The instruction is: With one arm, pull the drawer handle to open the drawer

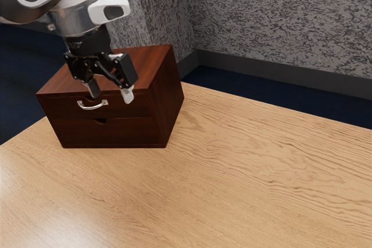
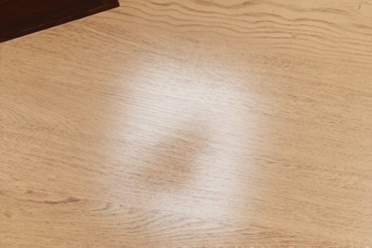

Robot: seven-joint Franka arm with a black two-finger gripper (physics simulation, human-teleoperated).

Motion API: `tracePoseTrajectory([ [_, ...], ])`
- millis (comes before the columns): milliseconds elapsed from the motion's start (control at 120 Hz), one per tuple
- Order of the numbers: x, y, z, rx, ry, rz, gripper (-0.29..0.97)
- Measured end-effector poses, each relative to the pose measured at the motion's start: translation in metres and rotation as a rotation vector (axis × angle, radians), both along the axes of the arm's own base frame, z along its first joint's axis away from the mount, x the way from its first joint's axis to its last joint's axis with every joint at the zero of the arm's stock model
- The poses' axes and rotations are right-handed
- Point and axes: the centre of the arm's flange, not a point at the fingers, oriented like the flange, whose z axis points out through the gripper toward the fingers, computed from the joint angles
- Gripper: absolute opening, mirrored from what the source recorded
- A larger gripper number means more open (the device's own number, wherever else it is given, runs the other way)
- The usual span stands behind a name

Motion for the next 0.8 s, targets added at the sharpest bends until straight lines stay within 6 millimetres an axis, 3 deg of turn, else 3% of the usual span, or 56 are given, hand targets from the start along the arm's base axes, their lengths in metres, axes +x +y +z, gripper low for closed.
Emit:
tracePoseTrajectory([
  [158,-0.003,-0.019,0.007,0.015,-0.024,-0.071,0.65],
  [800,0.0,-0.02,0.006,0.013,-0.036,-0.153,0.65],
])
